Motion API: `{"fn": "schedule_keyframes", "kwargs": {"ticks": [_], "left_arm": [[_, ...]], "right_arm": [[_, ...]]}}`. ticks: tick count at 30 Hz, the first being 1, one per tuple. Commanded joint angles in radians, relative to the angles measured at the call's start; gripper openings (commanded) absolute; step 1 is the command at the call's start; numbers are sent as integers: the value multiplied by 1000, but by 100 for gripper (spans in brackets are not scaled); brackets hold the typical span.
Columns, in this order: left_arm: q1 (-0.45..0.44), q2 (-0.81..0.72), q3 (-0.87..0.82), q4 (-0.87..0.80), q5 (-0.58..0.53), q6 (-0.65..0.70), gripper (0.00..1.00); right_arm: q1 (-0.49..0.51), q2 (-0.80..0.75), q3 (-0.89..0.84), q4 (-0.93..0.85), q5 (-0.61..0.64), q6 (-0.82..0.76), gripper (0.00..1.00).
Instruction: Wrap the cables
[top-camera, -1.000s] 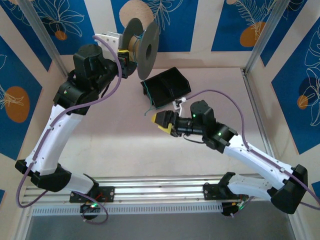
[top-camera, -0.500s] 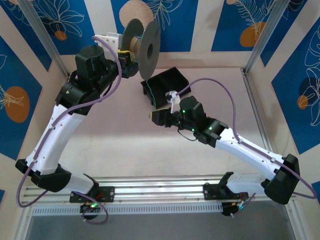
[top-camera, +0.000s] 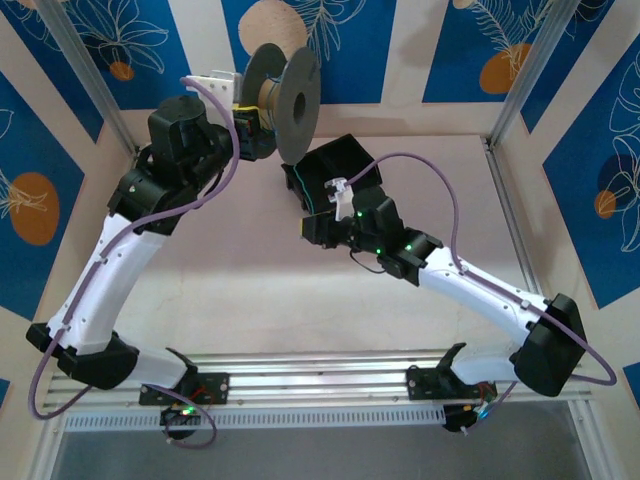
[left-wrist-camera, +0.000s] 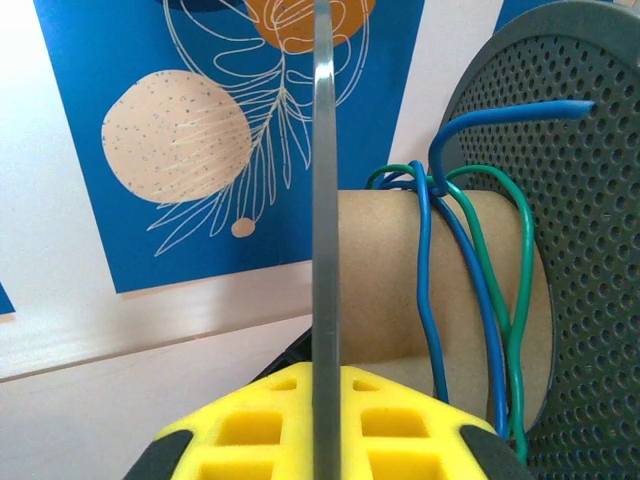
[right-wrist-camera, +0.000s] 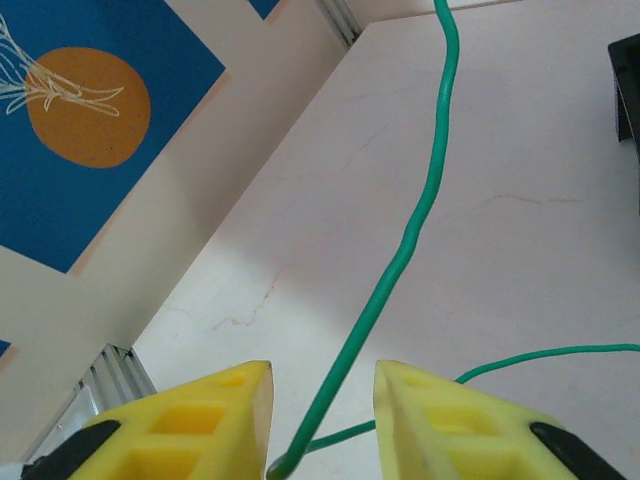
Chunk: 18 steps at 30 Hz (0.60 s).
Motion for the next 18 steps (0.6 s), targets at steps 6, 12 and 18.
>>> {"fn": "schedule_keyframes", "kwargs": {"ticks": [6,12,18], "left_arm": [[-5,-53,14,97,65,-18,0],[-5,-89,25,-102,260,61,0],[-5,-140,-71,-264,361,142,0]], "right_arm": [[-23,-22,-19,-45,38,-28,0],[-181,-76,-4,-206,107,-136,0],[-432,-71,62,-247,-53,-171,0]]}}
